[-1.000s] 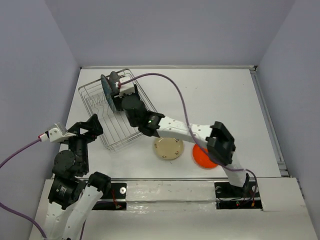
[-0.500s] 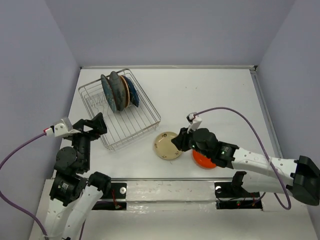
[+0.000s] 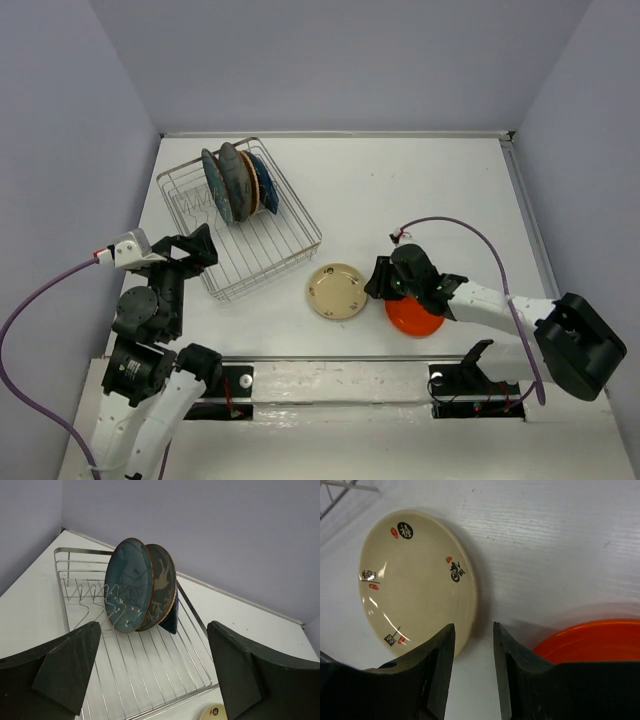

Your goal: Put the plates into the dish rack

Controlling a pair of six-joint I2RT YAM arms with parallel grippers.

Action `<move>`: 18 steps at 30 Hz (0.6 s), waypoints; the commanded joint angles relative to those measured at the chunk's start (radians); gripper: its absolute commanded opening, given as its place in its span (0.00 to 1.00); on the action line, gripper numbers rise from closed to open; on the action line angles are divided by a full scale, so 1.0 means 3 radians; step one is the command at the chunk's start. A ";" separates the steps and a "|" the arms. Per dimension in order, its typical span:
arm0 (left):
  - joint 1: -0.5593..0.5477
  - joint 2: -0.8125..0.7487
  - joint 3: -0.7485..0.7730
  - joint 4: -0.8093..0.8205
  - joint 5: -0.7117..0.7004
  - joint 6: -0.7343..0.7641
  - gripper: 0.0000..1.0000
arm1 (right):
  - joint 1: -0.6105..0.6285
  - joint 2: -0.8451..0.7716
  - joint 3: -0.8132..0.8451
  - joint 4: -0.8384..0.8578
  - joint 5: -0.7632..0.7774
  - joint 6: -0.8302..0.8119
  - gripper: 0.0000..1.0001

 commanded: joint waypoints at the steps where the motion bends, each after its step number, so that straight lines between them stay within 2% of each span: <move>1: 0.0036 0.0018 -0.0034 0.0178 0.0068 0.0071 0.99 | -0.0072 0.0230 0.0165 0.0273 -0.0236 -0.0053 0.41; 7: 0.0036 -0.0069 -0.0040 0.0188 0.0109 0.0071 0.99 | -0.0113 0.0573 0.0180 0.0518 -0.0502 -0.0048 0.32; 9: 0.0041 -0.0084 -0.0040 0.0188 0.0114 0.0071 0.99 | -0.0143 0.0634 0.0186 0.0539 -0.0467 -0.0012 0.23; 11: 0.0041 -0.0099 -0.0040 0.0188 0.0130 0.0071 0.99 | -0.0144 0.0635 0.0191 0.0534 -0.0426 -0.0007 0.17; 15: 0.0036 -0.0135 -0.0040 0.0199 0.0155 0.0071 0.99 | -0.0179 0.0563 0.0186 0.0508 -0.0462 0.0004 0.12; 16: 0.0041 -0.0151 -0.0040 0.0194 0.0160 0.0066 0.99 | -0.0179 0.0497 0.0191 0.0458 -0.0457 0.0004 0.07; 18: 0.0041 -0.0171 -0.0040 0.0194 0.0160 0.0065 0.99 | -0.0179 0.0364 0.0206 0.0290 -0.0436 -0.0012 0.07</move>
